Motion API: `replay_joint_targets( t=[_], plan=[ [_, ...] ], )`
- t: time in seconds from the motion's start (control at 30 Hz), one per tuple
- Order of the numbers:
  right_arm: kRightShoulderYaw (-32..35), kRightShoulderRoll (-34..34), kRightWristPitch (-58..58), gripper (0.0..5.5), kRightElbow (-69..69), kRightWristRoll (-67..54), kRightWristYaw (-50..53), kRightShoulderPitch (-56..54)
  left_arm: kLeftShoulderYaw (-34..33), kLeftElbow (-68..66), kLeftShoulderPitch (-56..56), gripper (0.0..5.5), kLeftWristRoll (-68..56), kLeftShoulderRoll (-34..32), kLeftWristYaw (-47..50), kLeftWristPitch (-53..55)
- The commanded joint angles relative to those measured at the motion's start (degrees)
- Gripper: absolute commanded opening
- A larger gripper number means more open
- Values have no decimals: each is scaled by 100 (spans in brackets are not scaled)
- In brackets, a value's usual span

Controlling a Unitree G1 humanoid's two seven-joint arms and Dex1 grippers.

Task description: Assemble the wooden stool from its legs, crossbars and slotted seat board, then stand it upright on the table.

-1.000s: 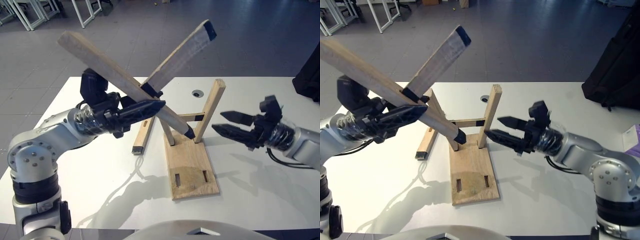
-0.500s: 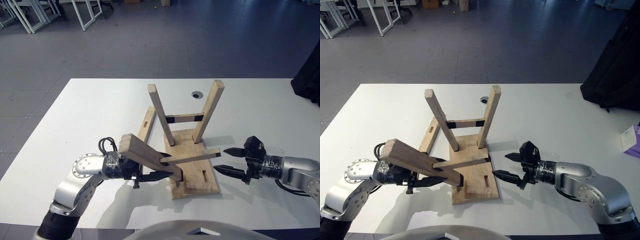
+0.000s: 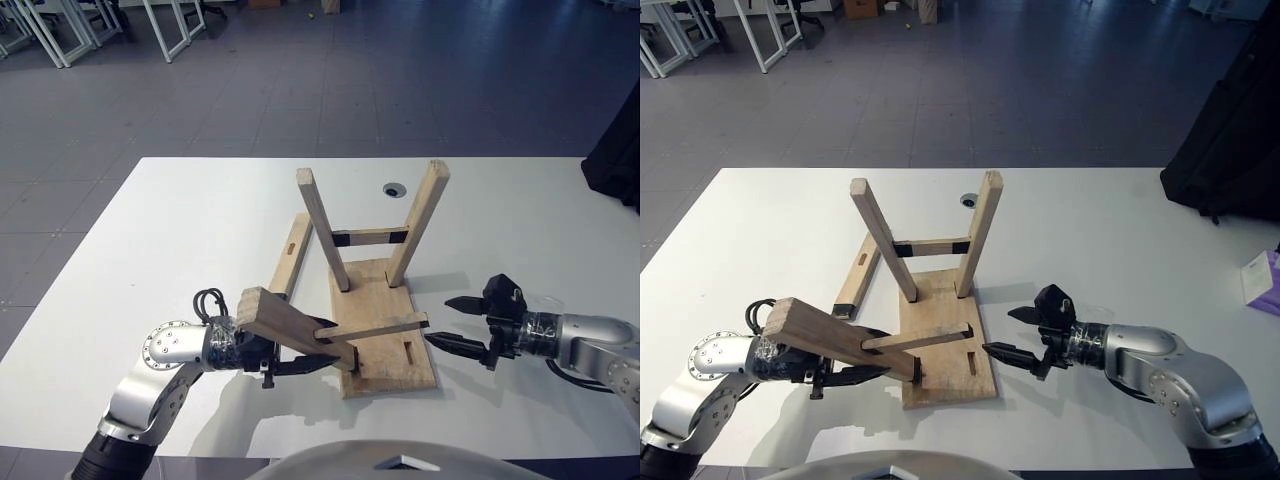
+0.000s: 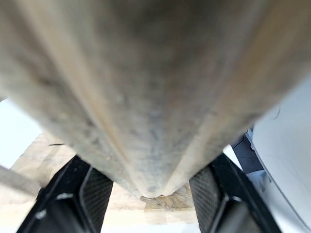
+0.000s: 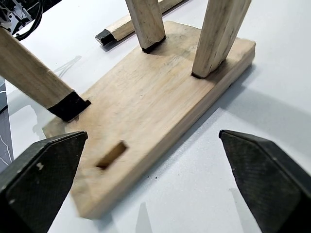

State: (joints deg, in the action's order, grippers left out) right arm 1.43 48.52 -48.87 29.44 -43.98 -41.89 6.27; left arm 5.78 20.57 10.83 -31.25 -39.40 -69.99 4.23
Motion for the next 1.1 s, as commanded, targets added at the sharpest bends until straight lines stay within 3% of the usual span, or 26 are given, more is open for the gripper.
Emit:
replay_joint_targets(
  t=[0.03,0.2,0.43,0.6,0.73,0.93,1.1],
  plan=[
    [27,-38,6,500,38,110,22,-55,-34,-126,66,204,229,-191,27,111],
    [54,-75,-4,500,114,165,17,14,224,-327,29,204,1096,-436,317,68],
    [-85,-65,-32,500,279,198,-1,167,782,-271,-586,204,2155,-830,1411,1367],
    [-243,-257,-60,500,318,308,278,316,1356,-516,-721,204,3215,-888,1773,884],
    [-309,-425,-104,500,332,296,477,306,1700,-1152,-760,204,3024,-822,1534,455],
    [-344,-529,-150,500,295,260,591,181,1604,-1648,-1559,204,1868,-887,476,653],
    [-391,-632,-157,500,346,302,698,205,1385,-1467,-2246,204,1591,-818,373,913]
  ],
)
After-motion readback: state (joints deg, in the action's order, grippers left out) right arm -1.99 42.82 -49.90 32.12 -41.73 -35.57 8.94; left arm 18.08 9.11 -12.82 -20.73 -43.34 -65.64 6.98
